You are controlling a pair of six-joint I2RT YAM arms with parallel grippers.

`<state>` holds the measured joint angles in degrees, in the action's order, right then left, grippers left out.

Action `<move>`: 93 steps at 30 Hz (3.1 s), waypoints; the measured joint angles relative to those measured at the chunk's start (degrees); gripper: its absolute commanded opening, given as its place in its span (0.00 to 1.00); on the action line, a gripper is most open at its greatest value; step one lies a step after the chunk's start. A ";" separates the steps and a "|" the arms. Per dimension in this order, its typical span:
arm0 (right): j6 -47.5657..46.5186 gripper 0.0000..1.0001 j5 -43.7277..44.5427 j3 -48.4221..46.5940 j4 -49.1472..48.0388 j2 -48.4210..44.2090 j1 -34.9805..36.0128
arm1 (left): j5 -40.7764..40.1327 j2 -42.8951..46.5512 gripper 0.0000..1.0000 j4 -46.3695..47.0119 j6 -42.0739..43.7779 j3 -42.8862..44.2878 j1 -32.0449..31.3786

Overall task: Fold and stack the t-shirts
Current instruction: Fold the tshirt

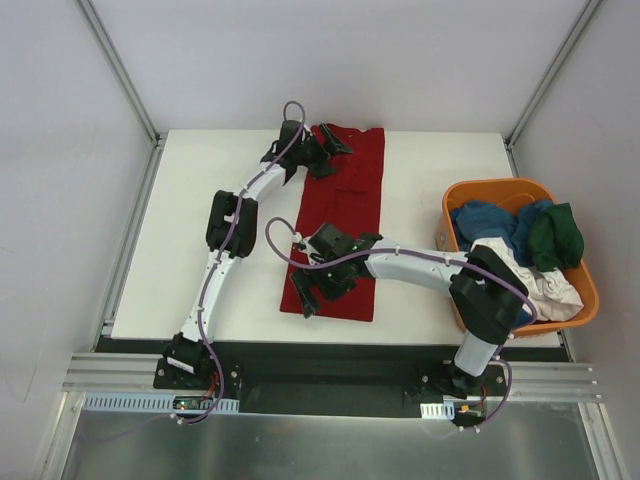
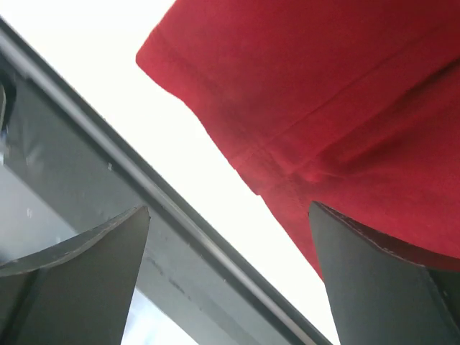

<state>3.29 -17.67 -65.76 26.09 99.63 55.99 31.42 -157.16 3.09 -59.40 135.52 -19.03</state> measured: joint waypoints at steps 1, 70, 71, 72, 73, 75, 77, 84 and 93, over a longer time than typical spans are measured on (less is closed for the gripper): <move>0.17 0.97 0.87 -0.87 0.44 -0.04 -0.33 | -0.31 -0.28 0.99 1.81 -0.94 0.00 0.09; 16.22 0.97 29.22 29.24 1.95 -38.27 -2.49 | -0.37 94.77 0.53 -15.98 14.32 -114.07 0.59; 16.24 0.97 29.22 29.24 1.55 -37.86 -2.49 | -0.35 93.37 0.51 -15.76 14.58 -113.48 0.59; 16.24 0.97 29.20 29.24 1.18 -37.44 -2.49 | -0.61 91.58 0.47 -15.23 15.28 -112.72 0.48; 16.24 0.97 29.18 29.24 0.76 -36.89 -2.49 | -0.68 89.77 0.42 -14.71 15.61 -112.02 0.24; 16.24 0.97 29.18 29.24 0.09 -35.89 -2.49 | -0.55 86.71 0.35 -13.68 16.00 -110.79 -0.17; 16.26 0.97 29.14 29.24 -0.44 -35.10 -2.47 | -0.55 84.26 0.27 -12.46 16.26 -110.05 -0.96; 17.31 0.97 28.79 29.33 -1.20 -34.49 -2.49 | -0.79 79.06 0.00 -10.19 16.74 -108.50 -3.13; 18.82 0.97 27.21 33.51 -1.97 -39.12 -2.49 | -0.70 77.66 0.00 -8.20 16.76 -107.62 -5.14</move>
<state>22.11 9.54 -32.25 24.12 60.51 53.49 30.72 -79.50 -5.10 -42.63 27.90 -24.16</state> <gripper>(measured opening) 0.969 0.008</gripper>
